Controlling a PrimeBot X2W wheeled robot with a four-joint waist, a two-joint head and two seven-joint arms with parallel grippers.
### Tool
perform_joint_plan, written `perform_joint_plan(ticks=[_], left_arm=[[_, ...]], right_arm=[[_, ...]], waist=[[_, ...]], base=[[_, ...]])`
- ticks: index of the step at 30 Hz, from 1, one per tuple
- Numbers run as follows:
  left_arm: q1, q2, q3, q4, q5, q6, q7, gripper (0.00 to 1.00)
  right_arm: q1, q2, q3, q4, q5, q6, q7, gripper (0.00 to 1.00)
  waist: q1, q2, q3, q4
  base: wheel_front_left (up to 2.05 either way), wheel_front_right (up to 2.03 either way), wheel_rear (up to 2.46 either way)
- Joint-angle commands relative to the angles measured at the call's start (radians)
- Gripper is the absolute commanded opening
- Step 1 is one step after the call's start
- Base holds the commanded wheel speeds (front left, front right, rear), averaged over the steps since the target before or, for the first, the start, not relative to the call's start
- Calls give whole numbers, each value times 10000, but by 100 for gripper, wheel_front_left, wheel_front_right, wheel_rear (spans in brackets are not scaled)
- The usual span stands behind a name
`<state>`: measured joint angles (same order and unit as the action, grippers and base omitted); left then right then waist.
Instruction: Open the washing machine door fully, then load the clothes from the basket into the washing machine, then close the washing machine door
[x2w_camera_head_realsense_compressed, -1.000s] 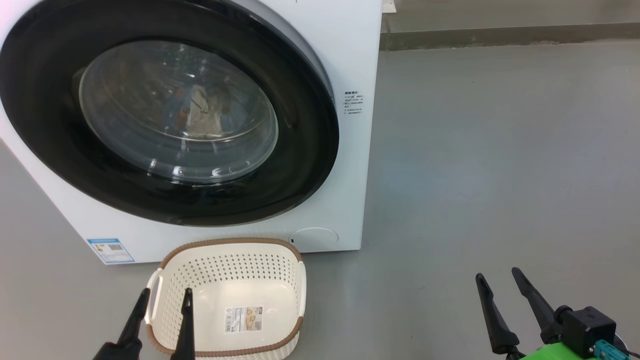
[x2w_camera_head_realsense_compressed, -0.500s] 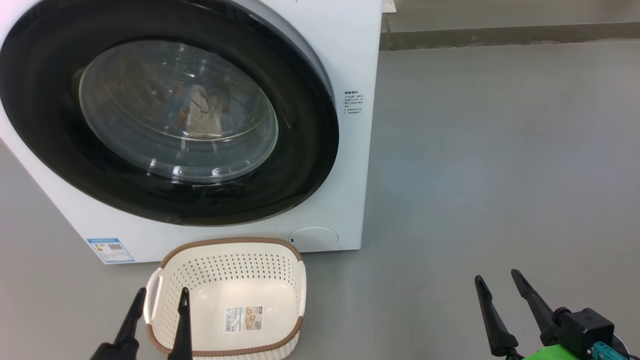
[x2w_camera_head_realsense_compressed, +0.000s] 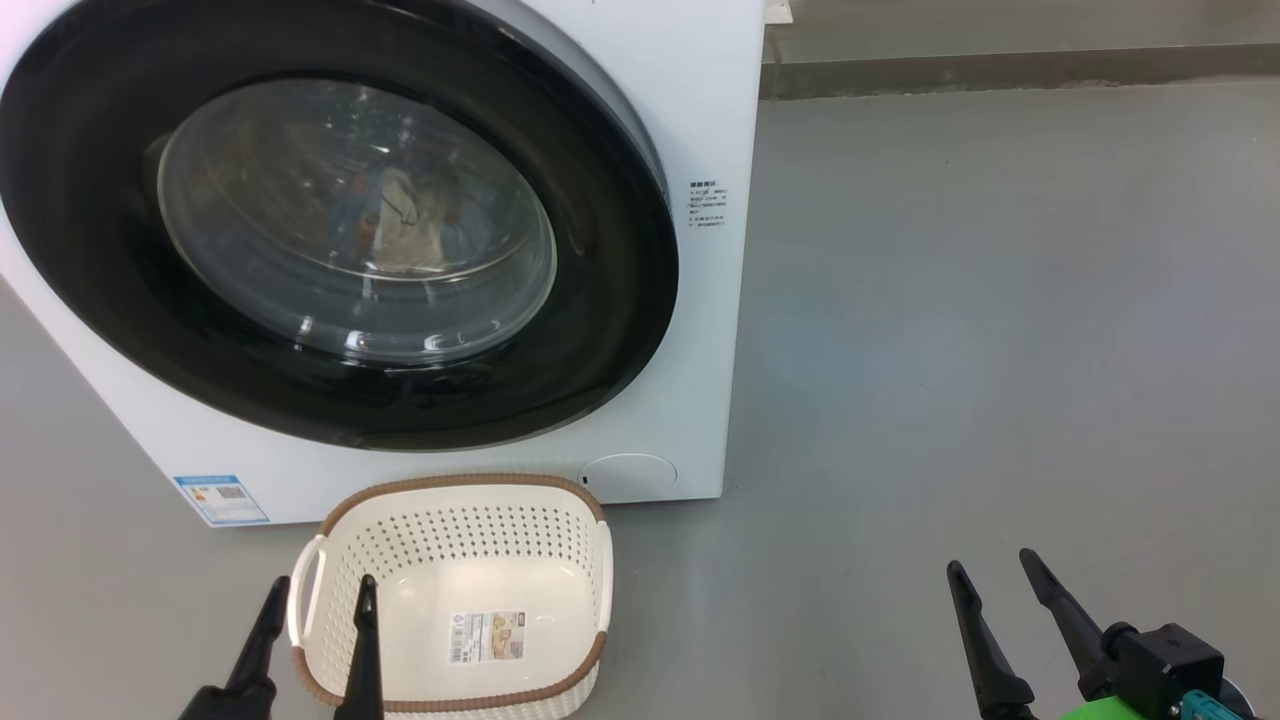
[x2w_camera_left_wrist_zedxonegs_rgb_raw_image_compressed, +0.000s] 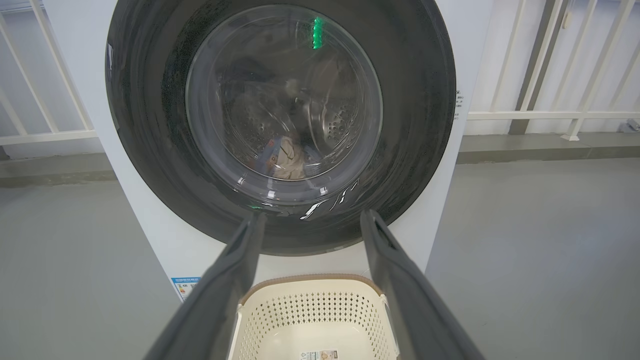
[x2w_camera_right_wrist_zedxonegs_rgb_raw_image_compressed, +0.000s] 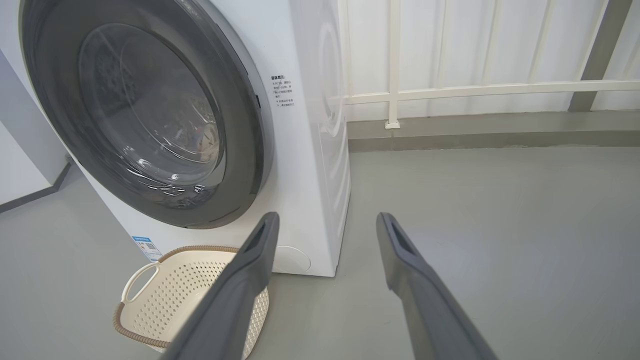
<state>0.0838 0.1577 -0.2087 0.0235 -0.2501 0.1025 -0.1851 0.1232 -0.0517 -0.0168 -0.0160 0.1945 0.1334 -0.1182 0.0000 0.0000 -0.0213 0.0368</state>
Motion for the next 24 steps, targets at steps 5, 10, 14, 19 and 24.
perform_joint_plan(ticks=[5, 10, 14, 19, 24], left_arm=[[-253, 163, 295, -257, -109, 136, -134, 100], [-274, 195, 286, -253, -119, 171, -161, 100], [-296, 211, 273, -233, -124, 205, -181, 100], [179, -169, -156, 428, -22, 73, -13, 0], [163, -201, -99, 490, -440, 12, 61, 0]], right_arm=[[-207, -51, 227, -320, -21, -27, 13, 100], [-212, -48, 242, -317, -17, -27, 19, 100], [-226, -48, 258, -303, -9, -27, 21, 100], [42, 23, 25, 513, 24, 0, 37, 0], [-3, 5, 27, 604, 462, -1, 78, 0]], waist=[[0, 0, -1, 41], [0, 0, -20, 57], [0, 0, -35, 57], [0, 0, -35, 58], [7, 0, -31, 45]], base=[[0, 0, 0], [0, 0, 0], [0, 0, 0], [0, 0, 0], [0, 0, 0]])
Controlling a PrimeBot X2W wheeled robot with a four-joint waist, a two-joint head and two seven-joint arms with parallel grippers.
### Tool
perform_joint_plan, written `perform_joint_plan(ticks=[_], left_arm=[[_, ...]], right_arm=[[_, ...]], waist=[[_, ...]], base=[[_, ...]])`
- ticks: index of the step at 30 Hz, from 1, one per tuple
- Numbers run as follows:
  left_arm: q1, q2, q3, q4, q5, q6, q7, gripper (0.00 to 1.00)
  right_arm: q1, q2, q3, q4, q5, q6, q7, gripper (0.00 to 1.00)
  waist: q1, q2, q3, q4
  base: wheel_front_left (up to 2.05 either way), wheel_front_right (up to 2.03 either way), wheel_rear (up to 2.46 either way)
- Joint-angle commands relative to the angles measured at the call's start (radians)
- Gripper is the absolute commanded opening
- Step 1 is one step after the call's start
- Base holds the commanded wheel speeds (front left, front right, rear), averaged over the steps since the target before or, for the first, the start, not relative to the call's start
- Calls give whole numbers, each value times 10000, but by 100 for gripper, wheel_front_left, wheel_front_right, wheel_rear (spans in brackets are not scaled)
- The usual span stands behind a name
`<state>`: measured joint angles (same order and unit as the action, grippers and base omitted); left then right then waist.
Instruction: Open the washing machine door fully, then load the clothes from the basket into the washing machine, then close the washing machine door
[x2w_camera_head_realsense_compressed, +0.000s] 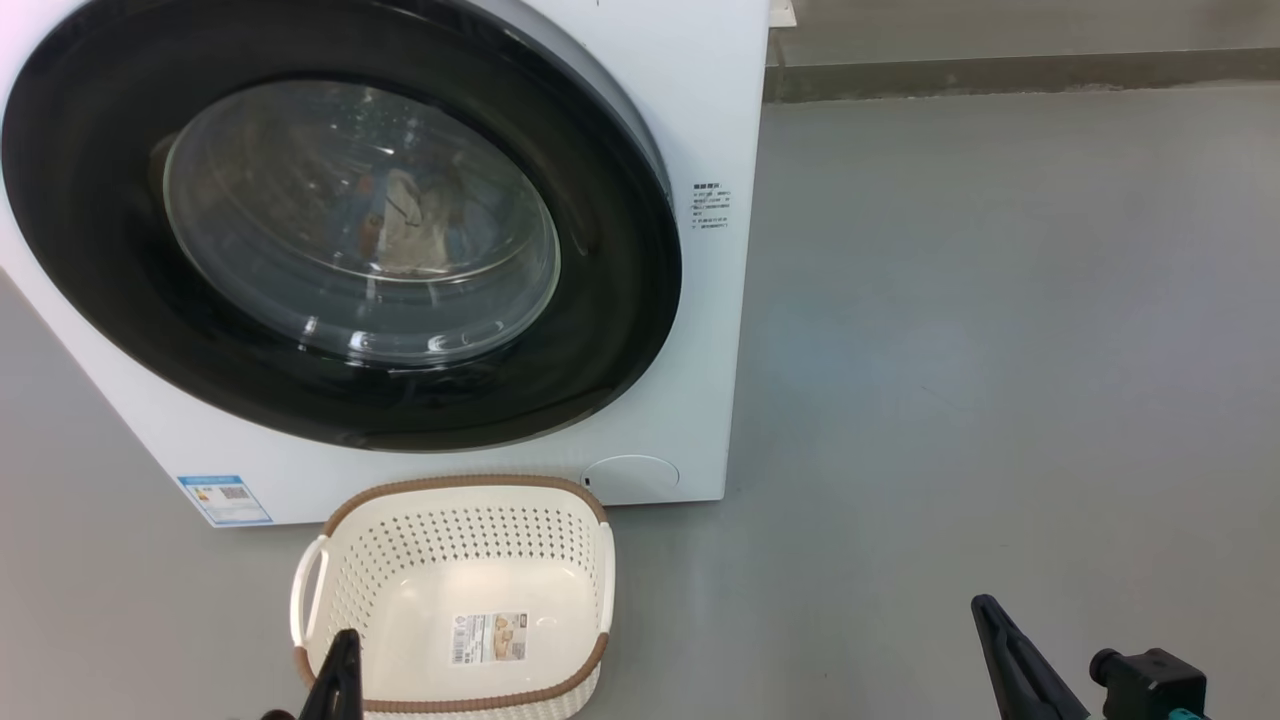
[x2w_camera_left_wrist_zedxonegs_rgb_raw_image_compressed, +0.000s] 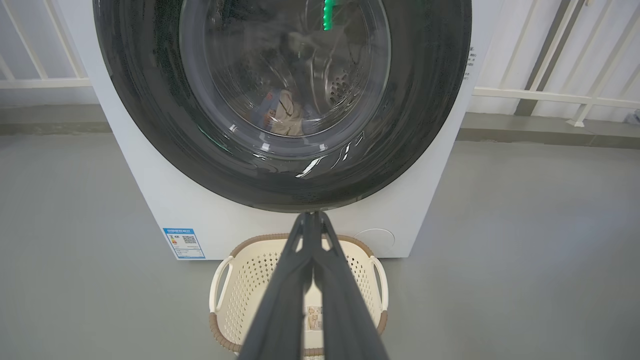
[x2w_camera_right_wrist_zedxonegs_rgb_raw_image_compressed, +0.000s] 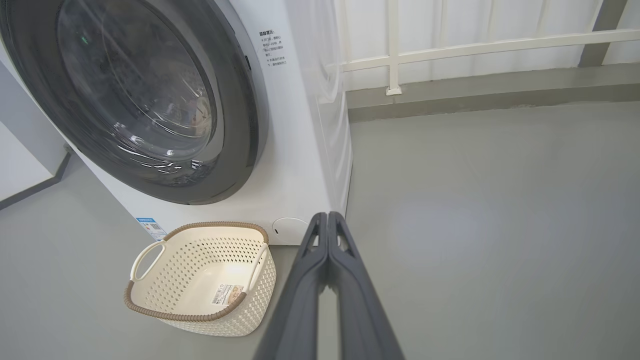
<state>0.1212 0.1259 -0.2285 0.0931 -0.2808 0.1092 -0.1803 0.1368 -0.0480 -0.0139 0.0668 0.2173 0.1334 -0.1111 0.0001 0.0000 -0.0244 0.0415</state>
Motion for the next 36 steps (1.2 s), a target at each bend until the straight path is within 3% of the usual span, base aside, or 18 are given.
perform_joint_plan(ticks=[1, 36], left_arm=[[-225, 116, 120, -195, -252, -74, 33, 0], [-839, 1, 893, 343, -4203, -758, 730, 0]], right_arm=[[-156, -38, -3, -210, 359, -1, 21, 0], [-823, -175, -101, 377, 4467, -8, 515, 0]], waist=[[14, 0, -3, -5], [0, 0, 84, -124]], base=[[0, 0, 0], [0, 0, 0]])
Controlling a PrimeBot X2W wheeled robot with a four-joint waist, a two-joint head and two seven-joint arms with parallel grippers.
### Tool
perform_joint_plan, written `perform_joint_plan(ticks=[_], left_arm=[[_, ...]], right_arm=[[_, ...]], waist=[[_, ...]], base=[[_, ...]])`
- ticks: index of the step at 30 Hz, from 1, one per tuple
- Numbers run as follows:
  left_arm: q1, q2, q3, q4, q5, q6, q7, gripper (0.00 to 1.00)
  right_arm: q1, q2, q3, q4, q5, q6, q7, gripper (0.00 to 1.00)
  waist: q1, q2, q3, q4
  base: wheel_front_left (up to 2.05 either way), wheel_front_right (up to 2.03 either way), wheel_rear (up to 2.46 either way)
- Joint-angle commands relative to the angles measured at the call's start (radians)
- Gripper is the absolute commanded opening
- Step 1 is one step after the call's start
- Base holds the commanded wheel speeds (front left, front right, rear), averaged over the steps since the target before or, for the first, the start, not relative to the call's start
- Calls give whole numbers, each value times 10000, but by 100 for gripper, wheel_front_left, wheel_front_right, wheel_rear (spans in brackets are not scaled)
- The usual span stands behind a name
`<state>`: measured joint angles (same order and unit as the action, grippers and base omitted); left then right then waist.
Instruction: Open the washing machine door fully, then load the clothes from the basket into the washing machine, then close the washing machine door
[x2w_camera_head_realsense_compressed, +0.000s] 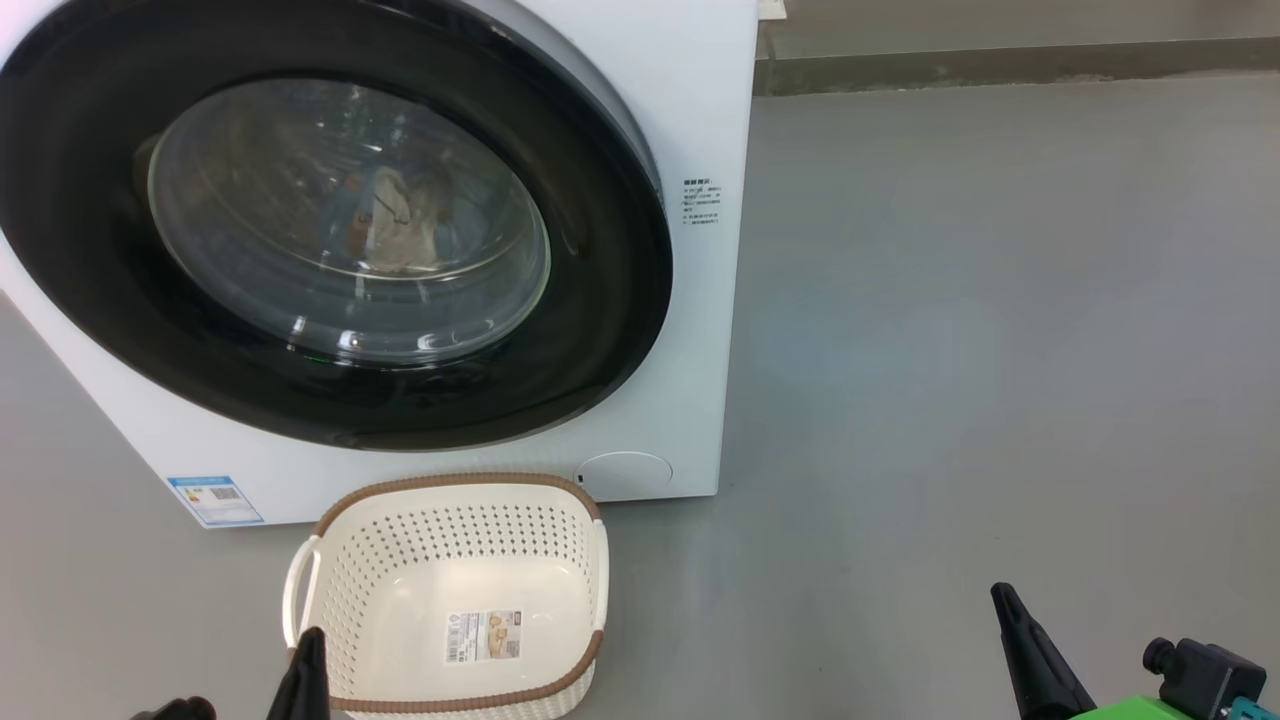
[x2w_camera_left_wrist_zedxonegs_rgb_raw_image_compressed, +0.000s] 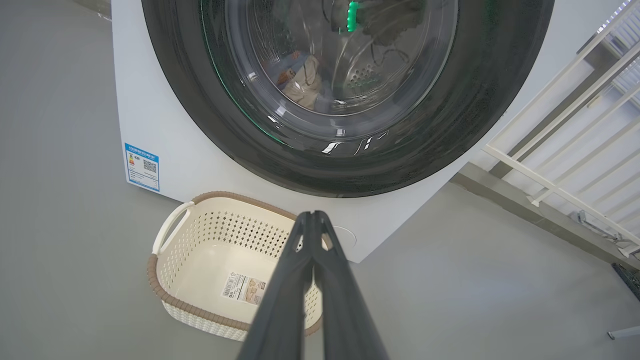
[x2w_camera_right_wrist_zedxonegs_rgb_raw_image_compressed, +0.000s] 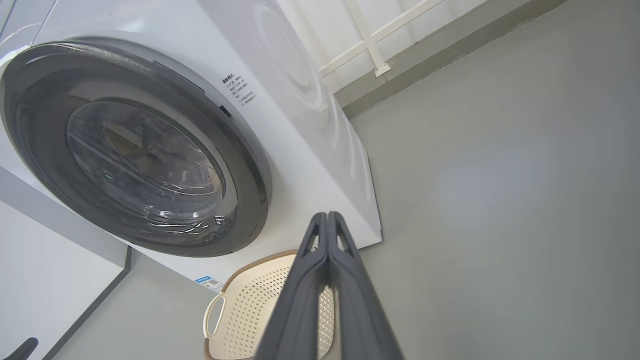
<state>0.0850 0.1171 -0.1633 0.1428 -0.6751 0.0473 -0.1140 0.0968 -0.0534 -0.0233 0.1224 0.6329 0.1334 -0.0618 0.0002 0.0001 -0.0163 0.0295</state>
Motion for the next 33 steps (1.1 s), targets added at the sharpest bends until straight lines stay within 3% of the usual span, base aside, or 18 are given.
perform_joint_plan(ticks=[1, 33], left_arm=[[-492, 84, 265, -141, -372, -158, 88, 0], [-1024, -102, 1079, 289, -3894, -774, 806, 0]], right_arm=[[-442, -123, -12, -163, 427, -9, 38, 0], [-1039, -165, -212, 355, 4089, -16, 577, 0]], waist=[[-1, -1, 5, -8], [-1, -1, 77, -117]], base=[[0, 0, 0], [0, 0, 0]])
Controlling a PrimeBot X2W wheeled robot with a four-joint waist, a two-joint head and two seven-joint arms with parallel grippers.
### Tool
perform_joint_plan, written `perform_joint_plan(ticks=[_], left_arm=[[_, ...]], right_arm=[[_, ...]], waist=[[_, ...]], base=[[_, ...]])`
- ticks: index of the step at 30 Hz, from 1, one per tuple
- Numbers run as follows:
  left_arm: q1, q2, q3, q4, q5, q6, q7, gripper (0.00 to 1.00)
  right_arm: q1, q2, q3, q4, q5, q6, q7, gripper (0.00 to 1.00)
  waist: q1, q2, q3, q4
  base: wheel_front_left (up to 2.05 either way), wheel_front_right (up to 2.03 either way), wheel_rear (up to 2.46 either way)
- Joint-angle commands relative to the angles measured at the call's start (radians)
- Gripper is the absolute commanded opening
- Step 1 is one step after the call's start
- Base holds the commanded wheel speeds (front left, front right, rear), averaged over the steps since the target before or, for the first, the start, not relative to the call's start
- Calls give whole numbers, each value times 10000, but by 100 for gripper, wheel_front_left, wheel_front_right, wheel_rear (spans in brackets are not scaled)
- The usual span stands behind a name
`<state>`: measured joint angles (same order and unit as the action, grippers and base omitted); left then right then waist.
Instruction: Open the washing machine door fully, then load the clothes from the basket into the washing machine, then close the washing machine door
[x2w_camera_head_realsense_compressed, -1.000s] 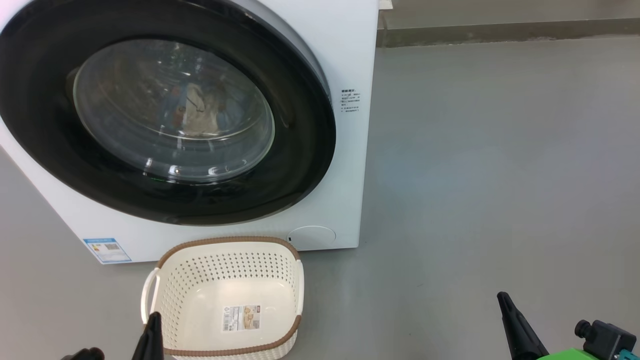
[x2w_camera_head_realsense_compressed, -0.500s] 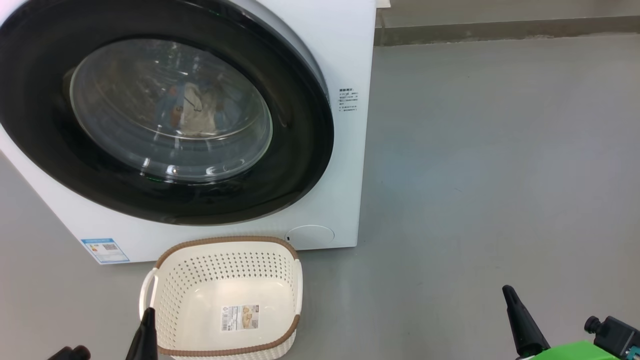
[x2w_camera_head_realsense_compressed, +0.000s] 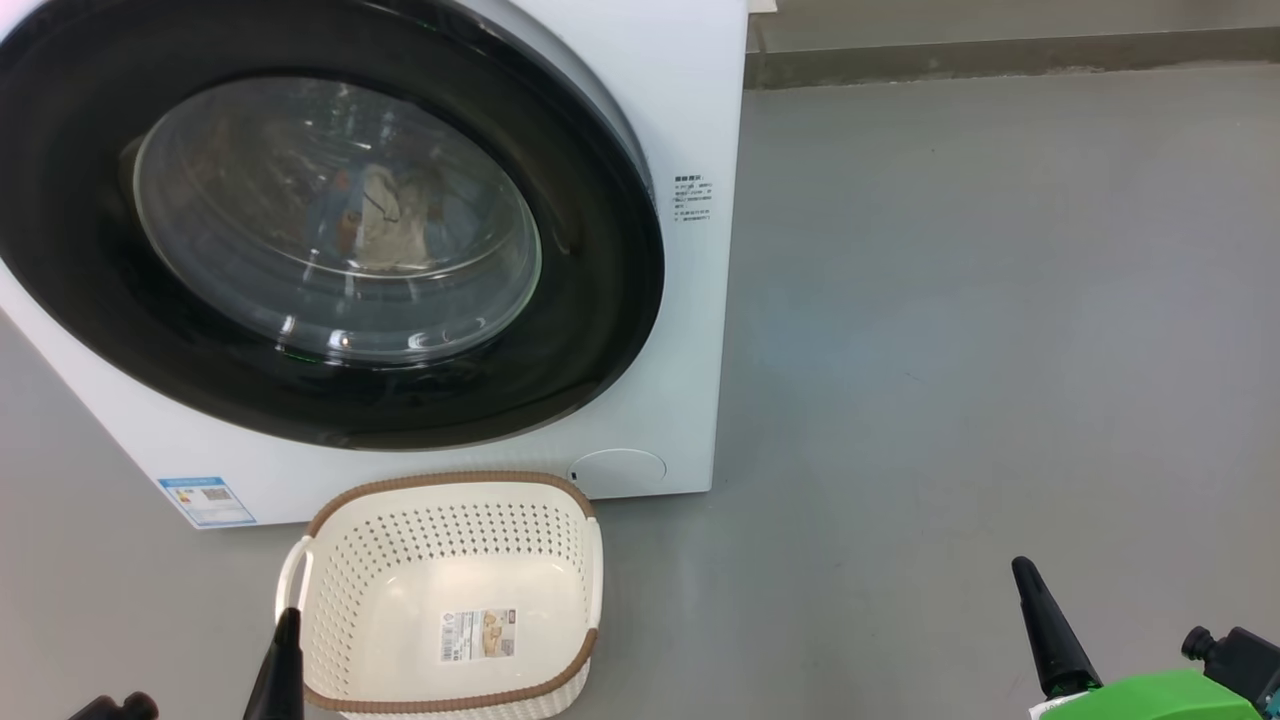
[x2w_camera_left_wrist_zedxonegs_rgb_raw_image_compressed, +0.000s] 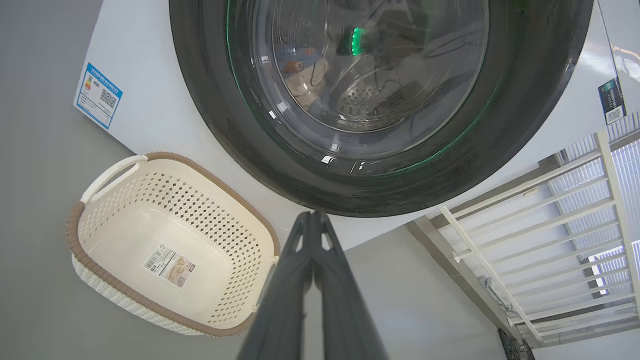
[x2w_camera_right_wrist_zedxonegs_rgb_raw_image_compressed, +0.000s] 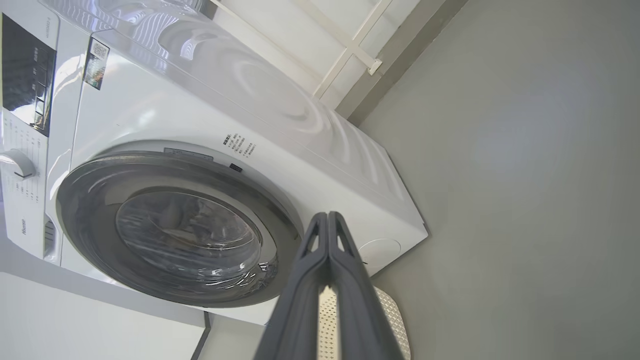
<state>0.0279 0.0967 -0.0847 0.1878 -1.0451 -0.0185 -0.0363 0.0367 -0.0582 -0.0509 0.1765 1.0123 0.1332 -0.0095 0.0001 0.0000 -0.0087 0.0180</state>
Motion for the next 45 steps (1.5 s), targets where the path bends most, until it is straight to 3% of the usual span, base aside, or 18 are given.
perform_joint_plan(ticks=[1, 45], left_arm=[[-469, 95, 319, -148, -302, -136, 53, 0], [-1197, -219, 1502, 450, -4957, -963, 1091, 0]], right_arm=[[-457, -117, 56, -169, 408, -14, 71, 0], [-1267, -109, -303, 533, 5250, -23, 868, 0]], waist=[[-1, 0, 4, -5], [-1, 0, 100, -152]], base=[[0, 0, 0], [0, 0, 0]])
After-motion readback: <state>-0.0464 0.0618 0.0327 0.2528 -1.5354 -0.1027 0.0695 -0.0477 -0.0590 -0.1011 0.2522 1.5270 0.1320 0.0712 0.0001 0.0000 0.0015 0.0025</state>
